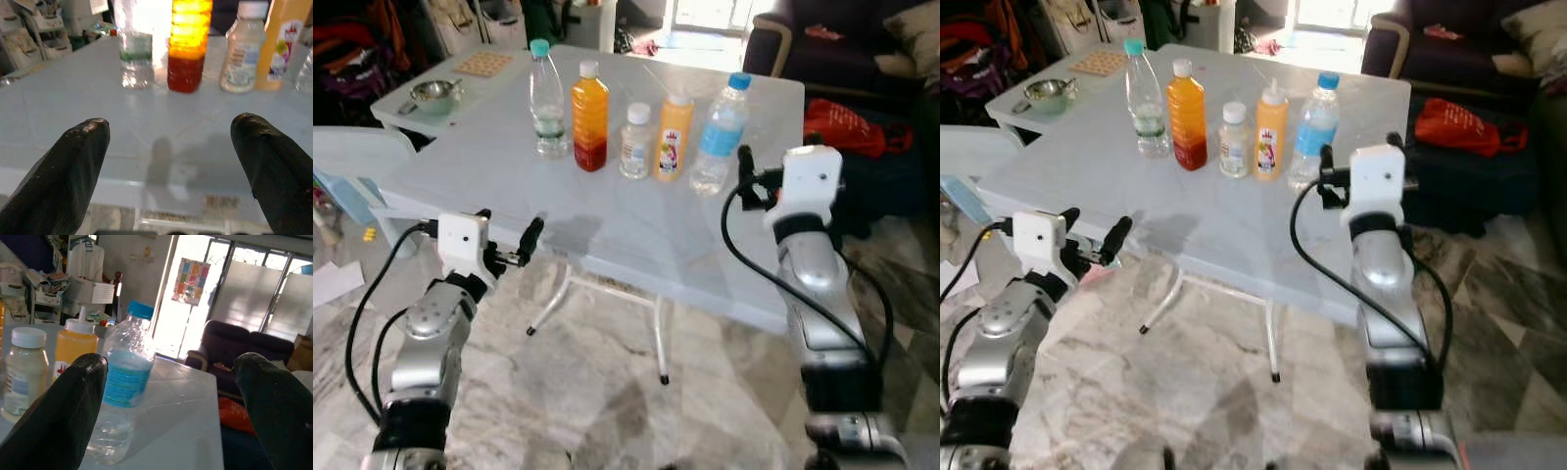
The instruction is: Restocking fridge
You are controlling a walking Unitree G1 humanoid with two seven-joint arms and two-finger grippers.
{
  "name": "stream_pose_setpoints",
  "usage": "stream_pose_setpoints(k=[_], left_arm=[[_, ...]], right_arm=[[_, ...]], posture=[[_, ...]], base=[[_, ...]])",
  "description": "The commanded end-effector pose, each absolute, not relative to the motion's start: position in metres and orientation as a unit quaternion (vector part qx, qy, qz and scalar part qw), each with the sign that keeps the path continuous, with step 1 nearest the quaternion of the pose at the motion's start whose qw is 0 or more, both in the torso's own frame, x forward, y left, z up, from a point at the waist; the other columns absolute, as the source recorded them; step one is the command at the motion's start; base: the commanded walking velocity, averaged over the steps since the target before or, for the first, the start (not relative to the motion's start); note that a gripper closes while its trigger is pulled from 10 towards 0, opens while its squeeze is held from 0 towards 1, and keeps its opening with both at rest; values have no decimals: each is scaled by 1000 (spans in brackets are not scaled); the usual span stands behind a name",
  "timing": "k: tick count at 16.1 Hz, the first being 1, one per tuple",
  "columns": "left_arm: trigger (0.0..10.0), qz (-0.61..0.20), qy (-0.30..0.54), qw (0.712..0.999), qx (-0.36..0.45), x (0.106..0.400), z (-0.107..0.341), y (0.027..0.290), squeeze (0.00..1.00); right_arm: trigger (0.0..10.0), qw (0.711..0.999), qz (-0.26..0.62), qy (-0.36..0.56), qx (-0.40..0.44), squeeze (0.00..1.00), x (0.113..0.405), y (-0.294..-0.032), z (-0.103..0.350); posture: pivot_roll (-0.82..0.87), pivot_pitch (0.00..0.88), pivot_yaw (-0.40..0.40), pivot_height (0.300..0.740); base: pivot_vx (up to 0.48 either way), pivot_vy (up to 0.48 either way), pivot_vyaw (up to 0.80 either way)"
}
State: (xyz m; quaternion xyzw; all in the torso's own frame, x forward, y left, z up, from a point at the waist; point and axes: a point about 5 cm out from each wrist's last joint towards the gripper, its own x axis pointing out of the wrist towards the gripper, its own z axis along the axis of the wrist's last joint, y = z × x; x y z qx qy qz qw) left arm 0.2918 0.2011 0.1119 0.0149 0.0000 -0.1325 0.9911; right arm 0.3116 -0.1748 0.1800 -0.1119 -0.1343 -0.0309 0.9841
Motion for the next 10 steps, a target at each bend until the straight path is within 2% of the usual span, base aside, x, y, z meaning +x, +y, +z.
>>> stream_pose_setpoints(k=[1,5,10], left_arm=[[10000,-134,-13,991,14,291,122,202,0],[10000,-128,-8,992,3,272,121,206,0],[10000,-131,-11,991,-5,274,124,199,0]], right_arm=[[10000,984,-27,-142,-102,0,303,-171,184],[10000,994,-12,-81,-69,0,262,-167,153],[10000,994,-5,-79,-77,0,264,-166,156]], posture=[[48,44,4,740],[31,31,10,740],[28,23,-4,740]], base=[[416,0,0],[431,0,0],[421,0,0]])
